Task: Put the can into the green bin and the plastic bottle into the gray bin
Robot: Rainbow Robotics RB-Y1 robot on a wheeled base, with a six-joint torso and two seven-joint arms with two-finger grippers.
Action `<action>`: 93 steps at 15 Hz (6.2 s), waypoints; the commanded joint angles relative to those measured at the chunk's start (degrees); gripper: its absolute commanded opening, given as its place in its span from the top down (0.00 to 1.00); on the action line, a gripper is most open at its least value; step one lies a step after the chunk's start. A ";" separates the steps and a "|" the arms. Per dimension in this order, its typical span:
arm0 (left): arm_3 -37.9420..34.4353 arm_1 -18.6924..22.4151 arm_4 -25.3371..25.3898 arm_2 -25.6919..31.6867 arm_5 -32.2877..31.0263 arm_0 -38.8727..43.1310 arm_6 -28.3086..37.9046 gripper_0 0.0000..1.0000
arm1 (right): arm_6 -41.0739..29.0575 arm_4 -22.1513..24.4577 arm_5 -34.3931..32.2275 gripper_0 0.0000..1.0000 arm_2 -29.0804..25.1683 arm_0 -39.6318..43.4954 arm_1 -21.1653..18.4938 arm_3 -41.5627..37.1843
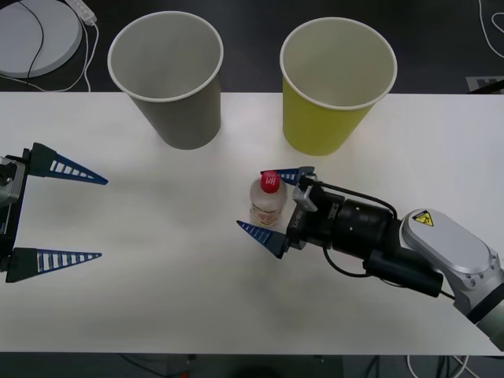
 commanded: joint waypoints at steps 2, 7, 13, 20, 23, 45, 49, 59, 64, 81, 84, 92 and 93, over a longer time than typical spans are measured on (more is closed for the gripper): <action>0.00 0.00 0.00 0.00 0.00 0.00 0.00 0.00 | 0.10 0.01 1.07 0.00 0.92 -0.24 0.40 -0.09; 0.00 0.00 0.00 0.00 0.00 0.00 0.00 0.00 | 0.10 0.09 1.68 0.12 1.36 -0.42 0.75 0.00; 0.00 0.00 0.00 0.00 0.00 0.00 0.00 0.00 | 0.10 1.24 1.68 1.00 1.36 -0.33 0.92 0.00; 0.00 0.00 0.00 0.00 0.00 0.00 0.00 0.00 | -0.34 1.06 1.68 1.00 1.36 -0.24 0.22 -0.09; 0.00 0.00 0.00 0.00 0.00 0.00 0.00 0.00 | 0.10 -0.61 1.42 1.00 1.36 -0.24 -0.40 -0.09; 0.00 0.00 0.00 0.00 0.00 0.00 0.00 0.00 | -21.61 -5.09 1.42 1.00 -0.66 0.02 -13.14 -12.83; 0.00 0.00 0.00 0.00 0.00 0.00 0.00 0.00 | -32.51 2.03 1.51 1.00 -4.97 1.86 -16.48 -17.75; 0.00 0.00 0.00 0.00 0.00 0.00 0.00 0.00 | -61.25 24.00 1.51 1.00 -12.18 5.82 -24.39 -35.95; 0.00 0.00 0.00 0.00 0.00 0.00 0.00 0.00 | -76.54 34.28 1.16 1.00 -13.76 5.64 -26.94 -43.16; 0.00 0.00 0.00 0.00 0.00 0.00 0.00 0.00 | -95.53 40.79 -23.19 1.00 -20.97 -9.91 -26.85 -47.64; 0.00 0.00 0.00 0.00 0.00 0.00 0.00 0.00 | -95.53 40.44 -26.26 1.00 -20.79 -15.27 -26.50 -43.59; 0.00 0.00 0.00 0.00 0.00 0.00 0.00 0.00 | -95.53 38.68 -34.61 1.00 -13.85 -32.15 -21.23 -34.01; 0.00 0.00 0.00 0.00 0.00 0.00 0.00 0.00 | -95.61 38.68 -34.79 1.00 -12.53 -33.82 -20.87 -32.78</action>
